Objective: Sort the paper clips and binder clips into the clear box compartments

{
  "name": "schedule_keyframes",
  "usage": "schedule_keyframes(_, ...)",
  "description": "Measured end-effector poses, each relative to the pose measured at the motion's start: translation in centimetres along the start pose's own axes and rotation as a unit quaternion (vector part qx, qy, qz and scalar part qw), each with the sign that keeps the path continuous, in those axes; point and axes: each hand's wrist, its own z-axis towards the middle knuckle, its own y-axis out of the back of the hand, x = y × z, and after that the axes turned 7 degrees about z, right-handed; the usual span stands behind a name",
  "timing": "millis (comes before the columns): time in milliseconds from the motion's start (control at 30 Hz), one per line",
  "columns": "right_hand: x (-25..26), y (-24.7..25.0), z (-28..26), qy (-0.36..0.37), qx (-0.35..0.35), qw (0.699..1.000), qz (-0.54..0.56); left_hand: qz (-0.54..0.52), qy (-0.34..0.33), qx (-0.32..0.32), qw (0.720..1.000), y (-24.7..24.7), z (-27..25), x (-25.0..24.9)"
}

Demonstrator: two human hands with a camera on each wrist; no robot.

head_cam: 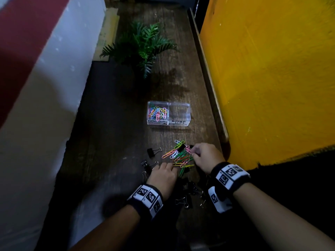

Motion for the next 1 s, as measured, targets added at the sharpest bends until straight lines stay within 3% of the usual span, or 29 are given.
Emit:
schedule_keyframes(167, 0.1, -1.1, -2.2, 0.092, 0.046, 0.990, -0.095, -0.009, -0.003, -0.009, 1.000, 0.0, -0.3, 0.6)
schedule_keyframes(400, -0.8, -2.1, -2.9, 0.120, 0.027, 0.988, -0.089, -0.071, 0.004, -0.042, 0.997, 0.7, -1.2, 1.9)
schedule_keyframes(567, -1.4, -1.5, -3.3, 0.118, -0.024, 0.992, 0.037, -0.136, 0.059, -0.061, 0.987, -0.2, -1.5, 3.1)
schedule_keyframes(767, -0.4, -0.1, -4.5, 0.121, -0.086, 0.962, 0.230, -0.226, 0.113, -0.108, 0.961, 0.2, -1.7, 4.3)
schedule_keyframes(900, 0.5, 1.2, -4.6, 0.130, -0.082, 0.937, 0.314, -0.299, 0.134, -0.178, 0.928, 1.6, -1.4, 5.3)
schedule_keyframes(1000, 1.9, 2.4, -3.8, 0.121, -0.055, 0.912, 0.387, -0.376, 0.141, -0.239, 0.884, 3.8, -0.6, 6.3)
